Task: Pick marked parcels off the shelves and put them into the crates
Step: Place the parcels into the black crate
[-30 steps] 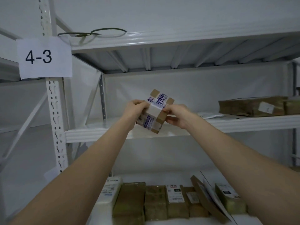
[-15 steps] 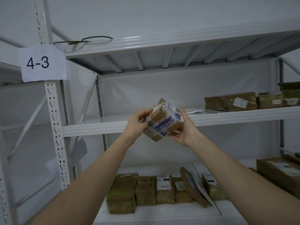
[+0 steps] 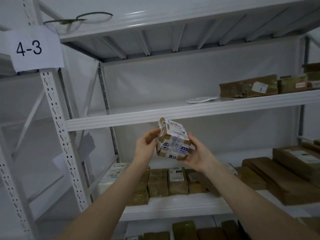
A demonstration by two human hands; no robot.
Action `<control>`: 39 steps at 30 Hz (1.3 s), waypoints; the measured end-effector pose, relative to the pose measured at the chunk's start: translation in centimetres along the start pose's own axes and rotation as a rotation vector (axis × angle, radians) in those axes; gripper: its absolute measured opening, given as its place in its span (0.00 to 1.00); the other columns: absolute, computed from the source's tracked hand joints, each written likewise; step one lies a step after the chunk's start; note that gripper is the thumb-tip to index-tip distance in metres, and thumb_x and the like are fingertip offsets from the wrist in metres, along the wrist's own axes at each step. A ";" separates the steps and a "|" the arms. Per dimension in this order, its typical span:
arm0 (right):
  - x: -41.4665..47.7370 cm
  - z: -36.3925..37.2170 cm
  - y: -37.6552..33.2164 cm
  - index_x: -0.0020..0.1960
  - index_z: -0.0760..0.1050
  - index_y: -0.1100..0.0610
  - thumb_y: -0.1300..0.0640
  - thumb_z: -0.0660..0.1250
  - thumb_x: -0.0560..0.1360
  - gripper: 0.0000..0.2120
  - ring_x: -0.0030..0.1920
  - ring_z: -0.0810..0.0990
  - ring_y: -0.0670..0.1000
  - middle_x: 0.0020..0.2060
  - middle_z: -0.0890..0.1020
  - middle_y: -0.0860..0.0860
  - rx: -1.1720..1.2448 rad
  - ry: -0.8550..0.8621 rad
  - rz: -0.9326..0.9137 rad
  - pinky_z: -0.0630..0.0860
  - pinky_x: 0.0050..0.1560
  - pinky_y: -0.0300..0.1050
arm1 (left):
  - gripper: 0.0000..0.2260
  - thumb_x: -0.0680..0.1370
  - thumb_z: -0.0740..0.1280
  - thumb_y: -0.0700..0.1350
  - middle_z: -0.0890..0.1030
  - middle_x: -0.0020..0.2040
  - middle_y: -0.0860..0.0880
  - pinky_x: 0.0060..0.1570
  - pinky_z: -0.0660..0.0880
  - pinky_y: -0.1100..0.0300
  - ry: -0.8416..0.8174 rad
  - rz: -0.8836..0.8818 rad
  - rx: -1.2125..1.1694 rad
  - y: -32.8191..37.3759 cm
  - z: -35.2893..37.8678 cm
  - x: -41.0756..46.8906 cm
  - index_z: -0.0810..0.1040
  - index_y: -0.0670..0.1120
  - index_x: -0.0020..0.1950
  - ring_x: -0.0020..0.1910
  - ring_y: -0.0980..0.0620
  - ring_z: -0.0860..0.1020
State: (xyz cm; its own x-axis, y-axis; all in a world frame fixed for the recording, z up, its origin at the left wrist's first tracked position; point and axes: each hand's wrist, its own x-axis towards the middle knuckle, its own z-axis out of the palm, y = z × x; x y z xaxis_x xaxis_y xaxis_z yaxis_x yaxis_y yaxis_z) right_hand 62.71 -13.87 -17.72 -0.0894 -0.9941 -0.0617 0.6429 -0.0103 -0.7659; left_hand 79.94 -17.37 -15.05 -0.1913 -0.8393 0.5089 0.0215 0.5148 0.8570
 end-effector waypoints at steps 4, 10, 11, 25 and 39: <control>-0.1 -0.5 1.6 0.57 0.75 0.58 0.56 0.67 0.76 0.12 0.52 0.79 0.59 0.53 0.80 0.58 -0.054 0.054 -0.030 0.77 0.44 0.53 | 0.10 0.80 0.63 0.39 0.81 0.52 0.56 0.55 0.72 0.63 -0.024 -0.128 -0.056 -1.7 0.0 -1.2 0.78 0.51 0.57 0.53 0.61 0.77; 0.8 -1.8 3.6 0.61 0.73 0.56 0.62 0.69 0.74 0.16 0.54 0.79 0.58 0.54 0.82 0.56 -0.106 0.134 -0.141 0.78 0.53 0.55 | 0.21 0.75 0.68 0.53 0.81 0.58 0.50 0.64 0.70 0.46 -0.135 -0.375 -0.034 -4.3 0.1 -1.2 0.73 0.51 0.67 0.59 0.49 0.77; 0.9 -1.9 4.0 0.61 0.73 0.55 0.62 0.69 0.74 0.17 0.53 0.80 0.57 0.53 0.82 0.56 -0.115 0.134 -0.154 0.78 0.54 0.55 | 0.21 0.76 0.68 0.53 0.81 0.57 0.49 0.64 0.72 0.44 -0.159 -0.413 -0.046 -4.6 0.2 -1.2 0.72 0.51 0.67 0.58 0.48 0.78; 0.4 -4.8 5.5 0.62 0.75 0.55 0.50 0.75 0.69 0.24 0.56 0.80 0.60 0.61 0.77 0.58 -0.126 0.201 0.129 0.80 0.45 0.52 | 0.28 0.73 0.72 0.48 0.78 0.62 0.45 0.58 0.73 0.52 -0.178 -0.561 0.056 -5.6 -3.1 -0.3 0.69 0.50 0.71 0.58 0.46 0.75; -0.8 -1.7 9.1 0.67 0.70 0.53 0.58 0.71 0.74 0.23 0.51 0.80 0.57 0.52 0.80 0.55 -0.242 0.137 0.109 0.80 0.47 0.53 | 0.18 0.76 0.70 0.46 0.83 0.55 0.43 0.44 0.79 0.48 -0.036 -0.712 -0.346 -7.6 -0.9 -3.9 0.75 0.44 0.64 0.52 0.43 0.81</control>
State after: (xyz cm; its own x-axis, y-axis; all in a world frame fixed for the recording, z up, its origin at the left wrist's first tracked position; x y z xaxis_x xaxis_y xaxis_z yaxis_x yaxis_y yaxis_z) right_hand 67.34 -13.01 -25.70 -0.1420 -0.9638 -0.2255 0.4559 0.1386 -0.8792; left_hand 81.44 -18.17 -23.53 -0.3049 -0.9372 -0.1695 0.1849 -0.2329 0.9548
